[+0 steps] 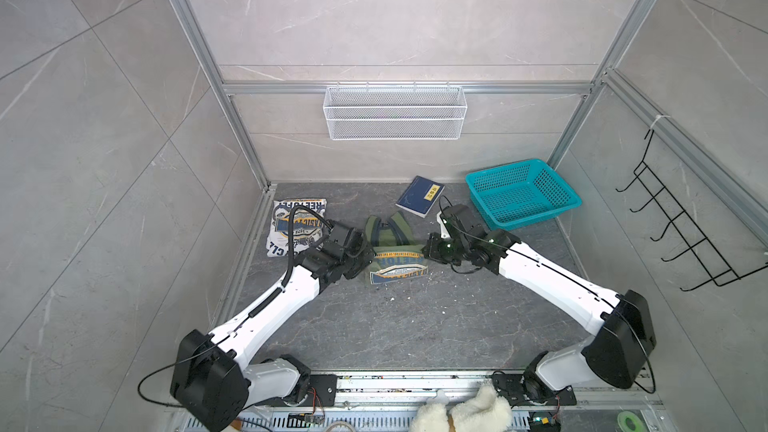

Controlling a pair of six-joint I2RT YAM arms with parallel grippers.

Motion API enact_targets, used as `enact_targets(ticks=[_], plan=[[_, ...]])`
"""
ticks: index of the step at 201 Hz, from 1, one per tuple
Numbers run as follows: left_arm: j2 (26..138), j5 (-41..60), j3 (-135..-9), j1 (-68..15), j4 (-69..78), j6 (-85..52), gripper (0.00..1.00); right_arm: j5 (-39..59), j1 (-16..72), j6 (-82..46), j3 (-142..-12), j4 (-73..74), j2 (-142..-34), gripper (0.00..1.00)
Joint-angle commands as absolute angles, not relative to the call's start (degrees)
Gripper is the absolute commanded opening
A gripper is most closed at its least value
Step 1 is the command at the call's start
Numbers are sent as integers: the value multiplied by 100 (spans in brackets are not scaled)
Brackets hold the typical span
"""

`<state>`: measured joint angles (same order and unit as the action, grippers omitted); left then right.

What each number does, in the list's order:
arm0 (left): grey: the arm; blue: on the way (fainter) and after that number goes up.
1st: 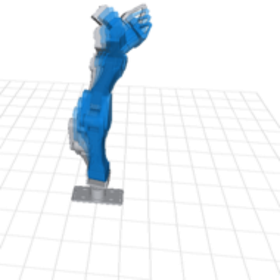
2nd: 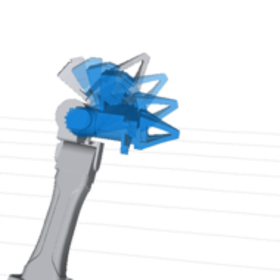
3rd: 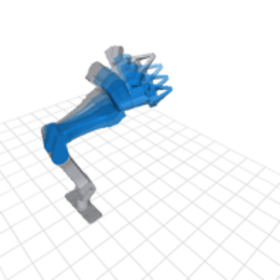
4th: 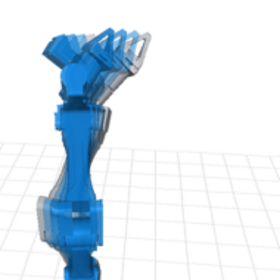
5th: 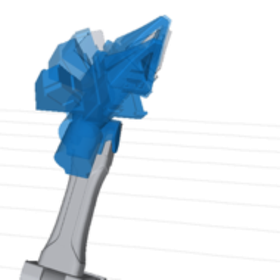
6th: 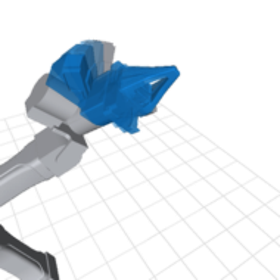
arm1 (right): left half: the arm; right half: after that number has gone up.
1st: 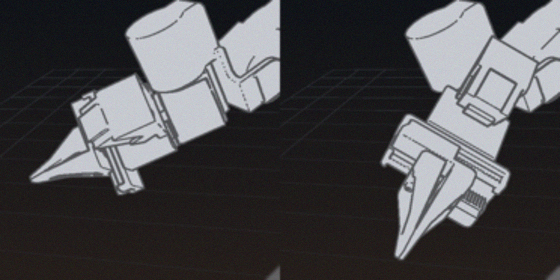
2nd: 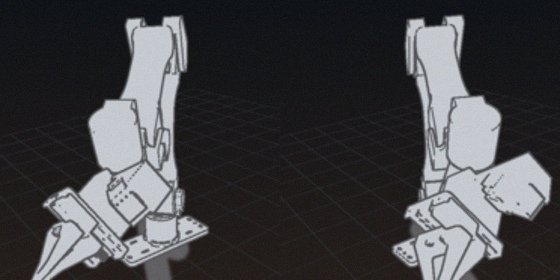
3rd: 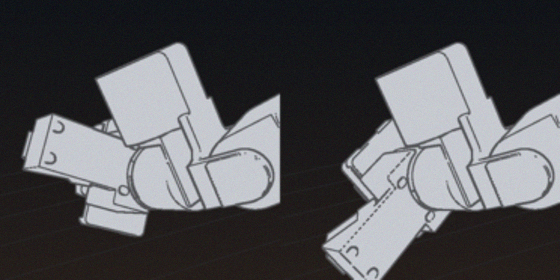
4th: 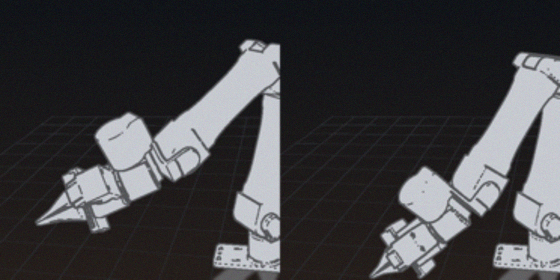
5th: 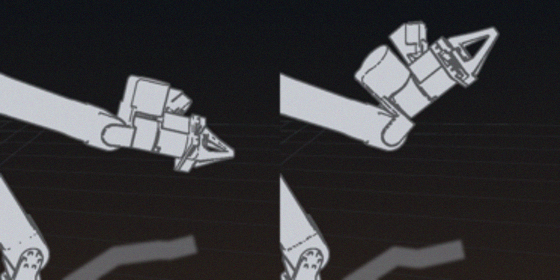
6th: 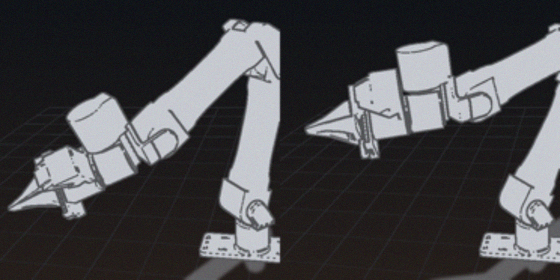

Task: Fold and stack the tank tops
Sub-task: 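Grasp the folded green tank top's far corners with both grippers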

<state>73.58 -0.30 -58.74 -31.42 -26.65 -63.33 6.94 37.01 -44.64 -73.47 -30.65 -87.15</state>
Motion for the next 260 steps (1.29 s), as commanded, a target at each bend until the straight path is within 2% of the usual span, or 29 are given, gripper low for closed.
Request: enact_targets(ticks=[1,64,148,179,213,237,245,260], plan=[[7761,247,-6329,-2768,-2502,-5844,2,860,3455,-4120,-7857,-3116,-9180,0],[9029,522,-7325,-2118,-2243,-5542,3,1077,3075,-3969,-9220,-2989,-10665,0],[10554,901,-8374,-1728,-2033,-5432,7,1235,2804,-3861,-10642,-3026,-11991,0],[11072,973,-8796,-1671,-2055,-5379,15,1307,2751,-3827,-11175,-3123,-12486,0],[11521,908,-9215,-1594,-2147,-5364,16,1375,2712,-3798,-11849,-3259,-13087,0],[11792,854,-9518,-1549,-2241,-5319,21,1407,2707,-3759,-12366,-3441,-13483,7],[11882,858,-9628,-1538,-2288,-5287,27,1381,2703,-3750,-12500,-3483,-13587,15],[12053,859,-9941,-1475,-2546,-5218,48,1295,2691,-3717,-12873,-3734,-13794,35]])
